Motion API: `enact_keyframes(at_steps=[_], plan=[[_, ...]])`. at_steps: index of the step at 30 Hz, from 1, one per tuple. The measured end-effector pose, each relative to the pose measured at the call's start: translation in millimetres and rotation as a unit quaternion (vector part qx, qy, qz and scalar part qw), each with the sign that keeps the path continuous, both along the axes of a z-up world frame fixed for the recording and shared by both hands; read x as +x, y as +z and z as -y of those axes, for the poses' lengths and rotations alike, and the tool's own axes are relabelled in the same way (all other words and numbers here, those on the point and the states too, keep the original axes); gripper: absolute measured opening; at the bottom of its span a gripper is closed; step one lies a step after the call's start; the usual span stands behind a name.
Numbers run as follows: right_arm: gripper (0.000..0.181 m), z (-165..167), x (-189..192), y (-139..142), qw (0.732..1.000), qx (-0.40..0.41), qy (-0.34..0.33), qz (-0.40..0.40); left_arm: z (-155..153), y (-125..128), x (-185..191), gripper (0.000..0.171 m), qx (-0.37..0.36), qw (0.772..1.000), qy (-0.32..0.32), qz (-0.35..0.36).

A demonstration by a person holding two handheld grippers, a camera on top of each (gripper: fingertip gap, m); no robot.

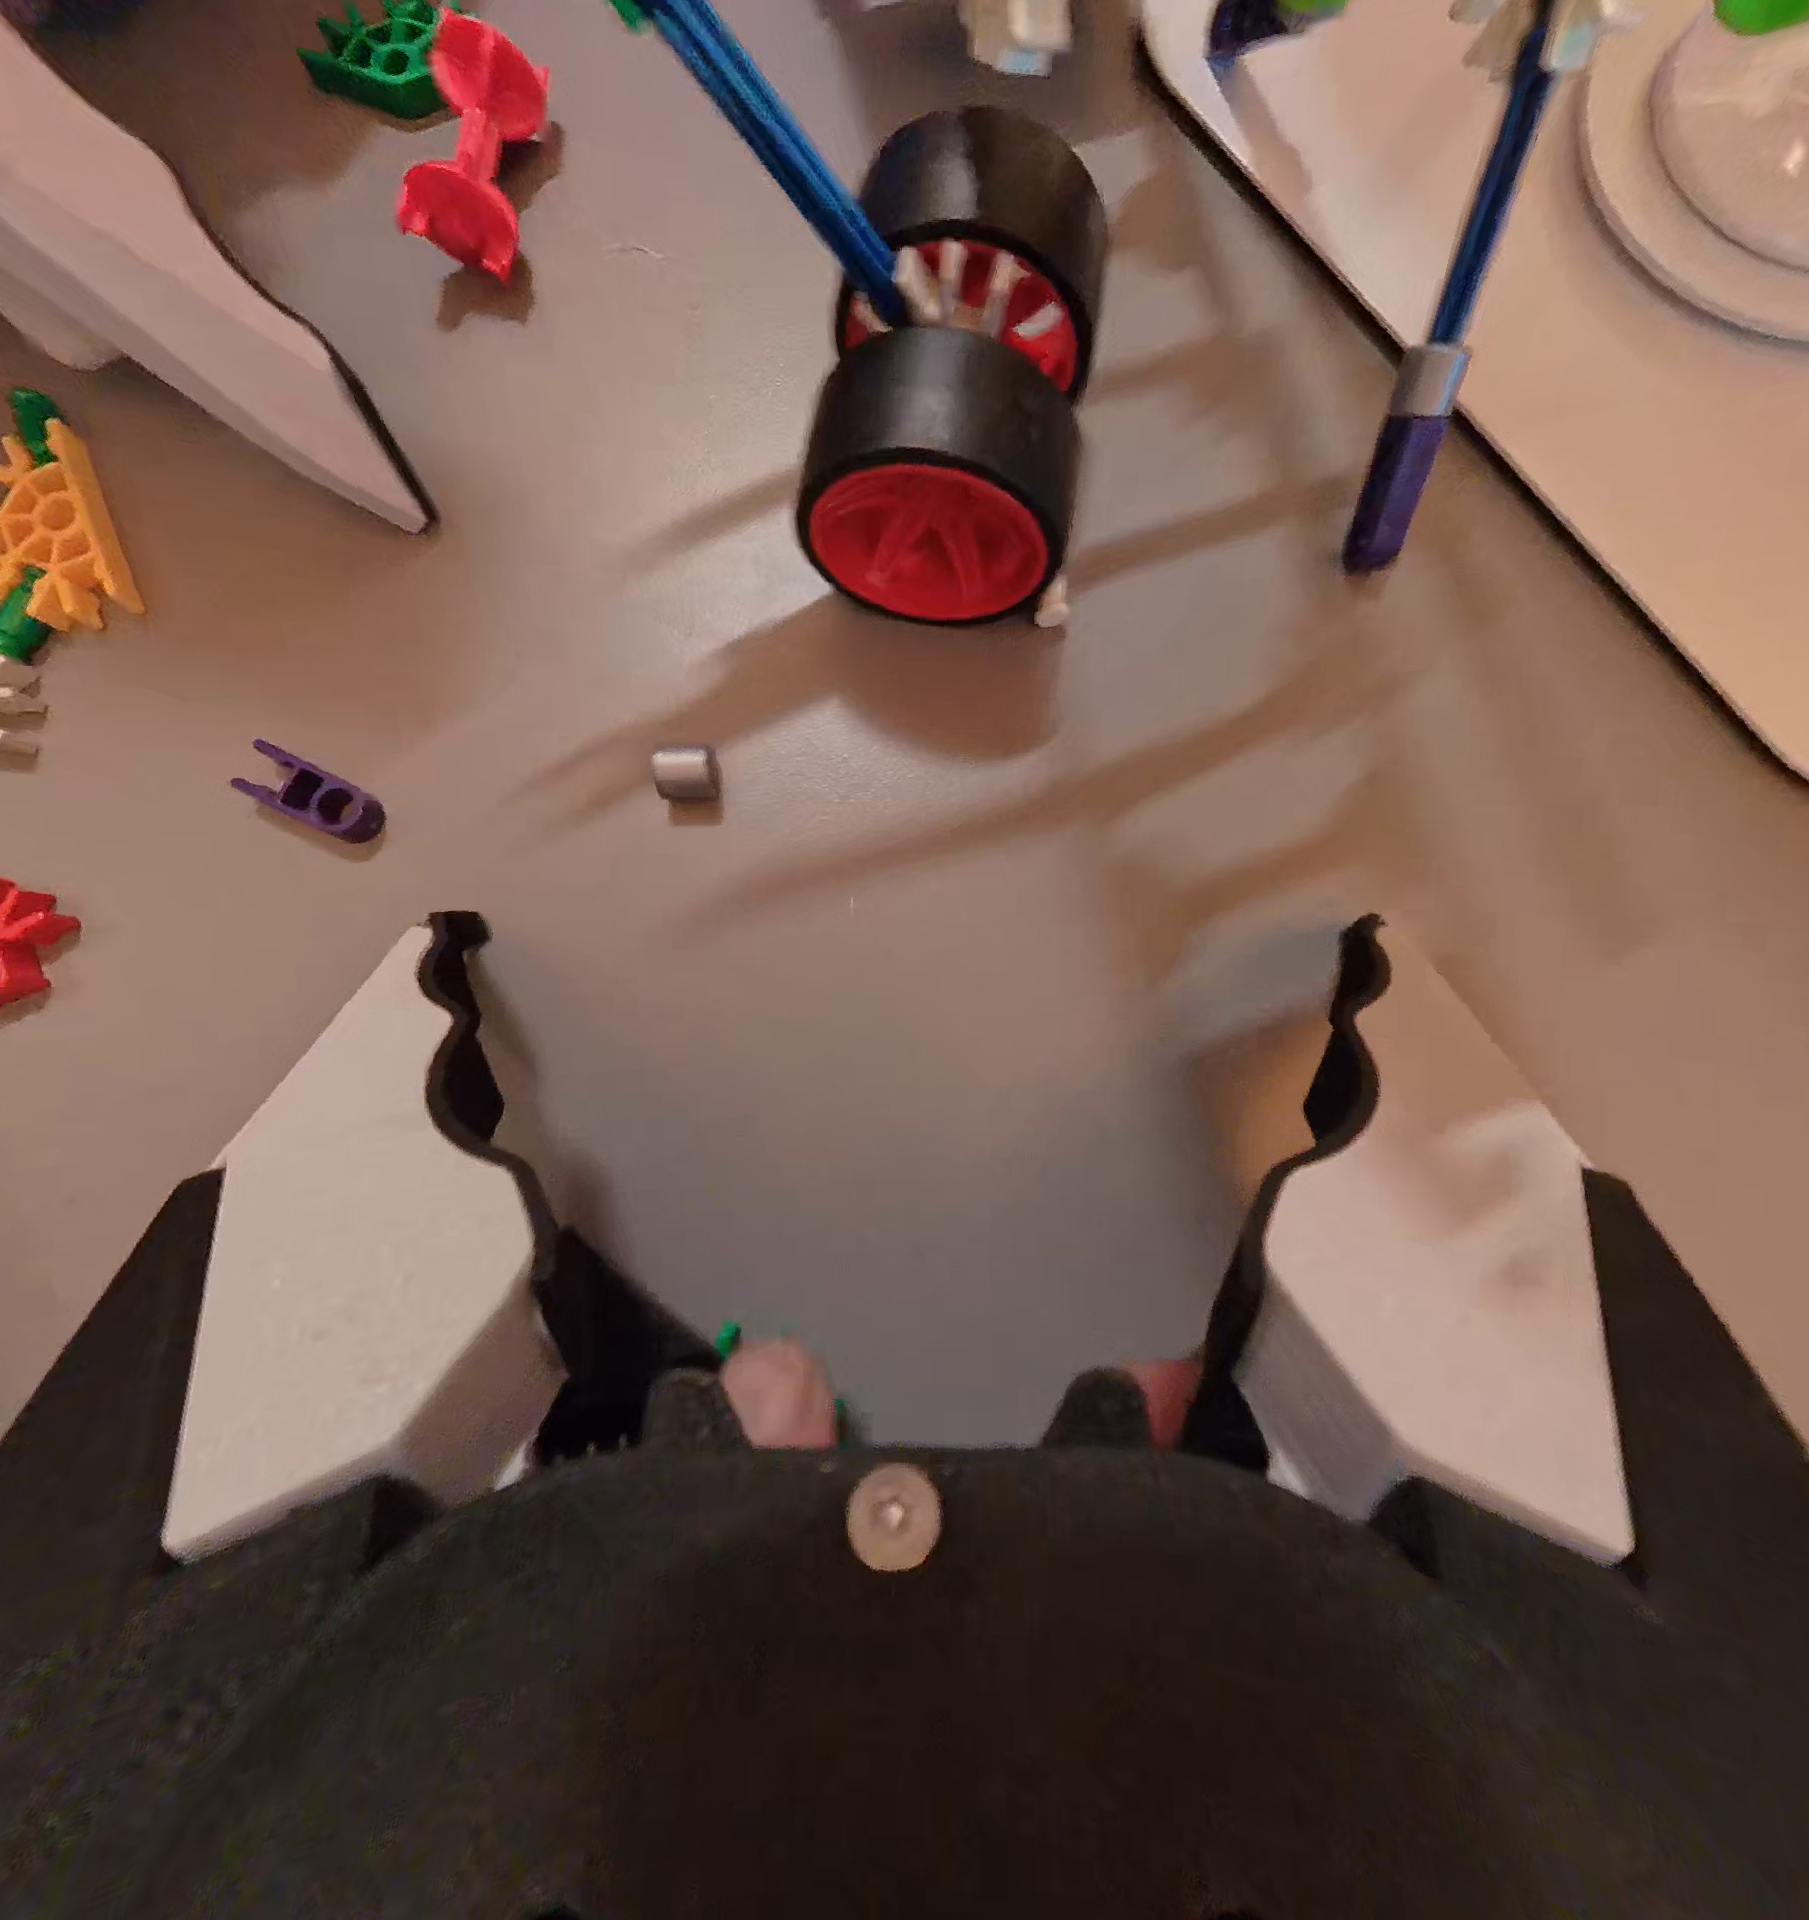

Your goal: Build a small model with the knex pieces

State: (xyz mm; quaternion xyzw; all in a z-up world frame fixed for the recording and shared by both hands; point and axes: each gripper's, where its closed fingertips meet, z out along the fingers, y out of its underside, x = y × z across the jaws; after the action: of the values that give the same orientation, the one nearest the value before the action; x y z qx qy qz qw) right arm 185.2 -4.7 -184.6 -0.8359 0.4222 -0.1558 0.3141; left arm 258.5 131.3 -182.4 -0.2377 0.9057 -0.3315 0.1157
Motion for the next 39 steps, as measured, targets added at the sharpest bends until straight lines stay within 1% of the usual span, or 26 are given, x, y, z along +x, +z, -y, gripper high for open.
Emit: enact_keyframes(at_steps=[2,3,4,9,11,12,13,14,15,16,18,20,21,22,23,24,27,29,30,31,32,34,35,36,37,39], plan=[[0.155,9,3,-1,1.0,-0.004,-0.017,-0.008,-2,-2,-4,0.153,0.008,1.0,0.009,-0.017],[0.155,11,3,0,1.0,-0.009,-0.02,-0.009,-2,-4,-7,0.158,0.012,1.0,0.006,-0.022],[0.155,11,3,0,1.0,-0.013,-0.023,-0.01,-3,-4,-7,0.158,0.013,0.999,0.013,-0.029],[0.156,7,2,-1,0.999,0.003,-0.047,-0.001,0,-4,-4,0.159,0.004,0.999,0.023,-0.024],[0.156,3,-3,0,0.999,0.003,-0.033,0.002,0,-4,-7,0.158,0.009,0.999,0.029,-0.028],[0.156,-2,-9,1,1.0,0.002,-0.011,0.005,0,-4,-9,0.158,0.008,0.999,0.027,-0.024],[0.156,-6,-14,1,1.0,0.0,0.002,0.005,0,-2,-9,0.159,0.004,1.0,0.026,-0.011],[0.156,-6,-15,1,1.0,0.0,0.0,0.009,-1,0,-9,0.158,-0.001,1.0,0.025,0.004],[0.156,-6,-15,2,1.0,-0.001,-0.006,0.014,-4,2,-8,0.155,-0.005,0.999,0.033,0.01],[0.155,-6,-15,3,1.0,-0.002,-0.012,0.02,-7,2,-8,0.149,-0.01,0.999,0.049,0.009],[0.156,-5,-16,3,1.0,-0.005,-0.021,0.023,-7,3,-15,0.138,-0.007,0.998,0.061,0.0],[0.156,-3,-15,3,0.999,-0.006,-0.04,0.023,-9,3,-16,0.139,-0.001,0.997,0.08,0.005],[0.156,-3,-15,4,0.998,-0.007,-0.047,0.028,-8,1,-20,0.137,-0.012,0.996,0.083,-0.009],[0.156,-2,-16,4,0.998,-0.007,-0.056,0.03,-8,0,-21,0.145,-0.01,0.997,0.078,-0.01],[0.156,-2,-17,4,0.997,-0.006,-0.061,0.036,-10,0,-20,0.149,-0.008,0.997,0.081,-0.007],[0.156,-4,-18,6,0.997,-0.007,-0.057,0.048,-9,0,-22,0.149,-0.005,0.996,0.083,-0.01],[0.154,-10,-29,6,0.998,-0.003,-0.036,0.046,-9,4,-22,0.155,-0.008,0.996,0.087,0.027],[0.147,-9,-32,7,0.998,0.001,-0.038,0.045,-12,4,-21,0.154,-0.009,0.994,0.102,0.026],[0.147,-8,-31,8,0.998,-0.001,-0.044,0.048,-15,4,-19,0.148,-0.012,0.993,0.111,0.021],[0.153,-4,-29,7,0.997,-0.002,-0.057,0.045,-18,4,-16,0.147,-0.011,0.992,0.124,0.019],[0.153,4,-23,5,0.996,0.0,-0.087,0.037,-19,2,-16,0.148,-0.011,0.991,0.13,0.01],[0.154,13,-18,2,0.992,0.006,-0.122,0.021,-19,1,-16,0.149,-0.008,0.991,0.136,0.002],[0.149,21,-14,7,0.989,-0.006,-0.143,0.044,-18,0,-18,0.15,-0.008,0.992,0.13,-0.003],[0.138,22,-14,11,0.988,-0.015,-0.14,0.065,-16,-2,-21,0.156,-0.003,0.993,0.12,-0.012],[0.134,19,-13,16,0.988,-0.028,-0.122,0.088,-15,-2,-21,0.156,0.001,0.993,0.12,-0.015],[0.135,17,-11,22,0.985,-0.052,-0.108,0.126,-10,-2,-22,0.158,0.002,0.994,0.112,-0.01]])
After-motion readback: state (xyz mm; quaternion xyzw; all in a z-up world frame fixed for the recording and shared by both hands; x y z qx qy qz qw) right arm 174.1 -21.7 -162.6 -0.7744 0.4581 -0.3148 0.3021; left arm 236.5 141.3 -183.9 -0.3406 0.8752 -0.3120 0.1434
